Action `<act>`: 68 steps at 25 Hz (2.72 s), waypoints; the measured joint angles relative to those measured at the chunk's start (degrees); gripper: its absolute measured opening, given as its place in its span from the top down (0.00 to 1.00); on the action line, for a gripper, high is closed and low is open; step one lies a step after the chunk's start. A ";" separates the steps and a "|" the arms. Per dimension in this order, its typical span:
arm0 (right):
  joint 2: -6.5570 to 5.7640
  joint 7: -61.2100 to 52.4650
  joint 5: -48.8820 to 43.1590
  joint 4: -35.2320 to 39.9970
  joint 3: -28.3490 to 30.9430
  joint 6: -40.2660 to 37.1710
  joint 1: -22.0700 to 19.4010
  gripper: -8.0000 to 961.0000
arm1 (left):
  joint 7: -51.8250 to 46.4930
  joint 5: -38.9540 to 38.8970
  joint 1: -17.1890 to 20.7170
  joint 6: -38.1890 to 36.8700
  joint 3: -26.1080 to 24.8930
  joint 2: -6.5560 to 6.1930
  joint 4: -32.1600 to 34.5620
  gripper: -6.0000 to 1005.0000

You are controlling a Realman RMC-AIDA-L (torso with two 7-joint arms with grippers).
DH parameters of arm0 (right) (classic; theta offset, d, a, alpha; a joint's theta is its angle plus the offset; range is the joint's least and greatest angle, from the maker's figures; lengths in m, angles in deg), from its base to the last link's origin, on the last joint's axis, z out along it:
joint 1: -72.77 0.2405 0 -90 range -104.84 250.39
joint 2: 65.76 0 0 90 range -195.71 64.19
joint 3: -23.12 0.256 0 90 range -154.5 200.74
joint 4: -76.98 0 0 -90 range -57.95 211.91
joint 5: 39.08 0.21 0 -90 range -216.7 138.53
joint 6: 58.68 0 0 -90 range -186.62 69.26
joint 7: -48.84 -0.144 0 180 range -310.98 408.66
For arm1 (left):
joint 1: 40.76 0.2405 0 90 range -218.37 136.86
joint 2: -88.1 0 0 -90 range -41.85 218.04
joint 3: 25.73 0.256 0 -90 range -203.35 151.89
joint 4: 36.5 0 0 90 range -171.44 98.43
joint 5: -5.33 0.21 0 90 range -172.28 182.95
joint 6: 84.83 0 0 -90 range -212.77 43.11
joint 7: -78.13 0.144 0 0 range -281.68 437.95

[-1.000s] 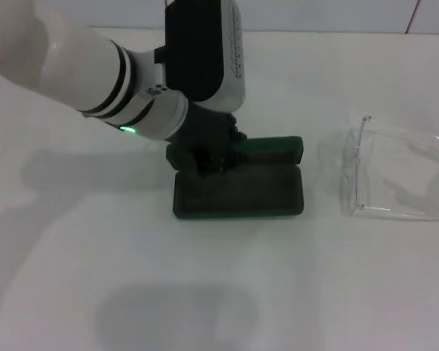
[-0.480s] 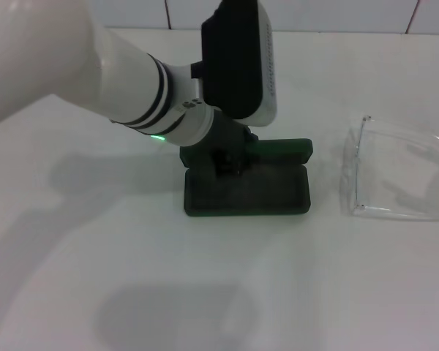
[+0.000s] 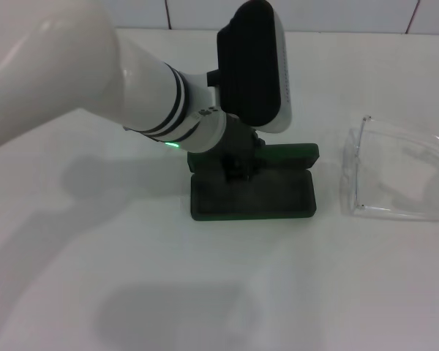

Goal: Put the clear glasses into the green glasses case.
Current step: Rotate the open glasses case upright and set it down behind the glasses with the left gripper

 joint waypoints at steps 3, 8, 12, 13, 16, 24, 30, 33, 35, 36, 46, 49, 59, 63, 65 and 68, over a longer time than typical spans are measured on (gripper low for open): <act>-0.02 0.00 0.00 0.00 0.04 -0.21 0.00 0.09 | -0.63 -0.04 -0.36 0.64 0.85 0.03 -0.41 0.79; -0.02 0.00 0.00 0.00 0.08 -0.53 -0.03 0.09 | -0.82 -0.63 -0.40 2.16 1.27 0.07 -1.12 0.79; -0.01 0.00 0.00 0.00 0.09 -0.61 -0.21 0.09 | -1.36 -0.67 -0.68 3.06 1.85 0.09 -1.93 0.79; 0.00 0.00 0.00 0.00 0.09 -0.62 -0.27 0.09 | -1.36 -0.71 -0.75 3.19 1.94 0.09 -2.16 0.79; 0.06 0.00 0.01 0.00 0.09 -0.62 -0.32 0.09 | -1.69 -0.67 -0.80 3.78 2.28 0.09 -2.44 0.79; 0.07 0.04 0.01 0.00 0.09 -0.81 -0.44 0.09 | -2.17 -0.72 -0.60 4.23 2.50 0.04 -2.25 0.79; 0.00 0.12 0.01 0.00 0.09 -0.81 -0.44 0.09 | -2.07 -0.73 -0.54 4.19 3.81 0.03 -1.67 0.79; -0.01 0.16 0.01 0.00 0.09 -0.81 -0.44 0.09 | -1.29 -0.73 -0.34 4.25 4.73 -0.01 -1.10 0.79; -0.02 0.16 0.01 0.00 0.09 -0.81 -0.45 0.09 | -0.90 -0.79 -0.23 4.27 4.99 -0.03 -0.86 0.78; -0.01 0.16 0.01 0.00 0.09 -0.81 -0.44 0.09 | -0.83 -0.84 -0.22 4.26 5.04 -0.05 -0.83 0.78; -0.04 0.18 0.01 -0.09 0.09 -0.78 -0.44 0.09 | 0.67 -2.06 -0.23 3.69 4.66 -0.18 -0.83 0.76; -0.06 0.16 0.01 -0.05 0.09 -0.78 -0.44 0.09 | -0.27 -1.77 -0.22 3.59 4.40 -0.18 -0.91 0.76; 0.00 0.07 0.06 0.01 0.09 -1.29 -0.44 0.09 | -2.92 -1.62 -0.76 1.62 4.10 -0.18 -0.94 0.74; 0.05 0.04 0.08 0.01 0.09 -1.31 -0.44 0.09 | -2.71 -1.56 -0.71 1.52 4.07 -0.20 -0.79 0.74; 0.06 0.03 0.08 0.01 0.09 -1.31 -0.44 0.09 | -2.82 -1.54 -0.77 1.44 4.02 -0.23 -0.76 0.73; 0.07 0.02 0.06 0.01 0.09 -1.40 -0.44 0.09 | -3.05 -1.49 -0.82 1.11 3.75 -0.27 -0.73 0.73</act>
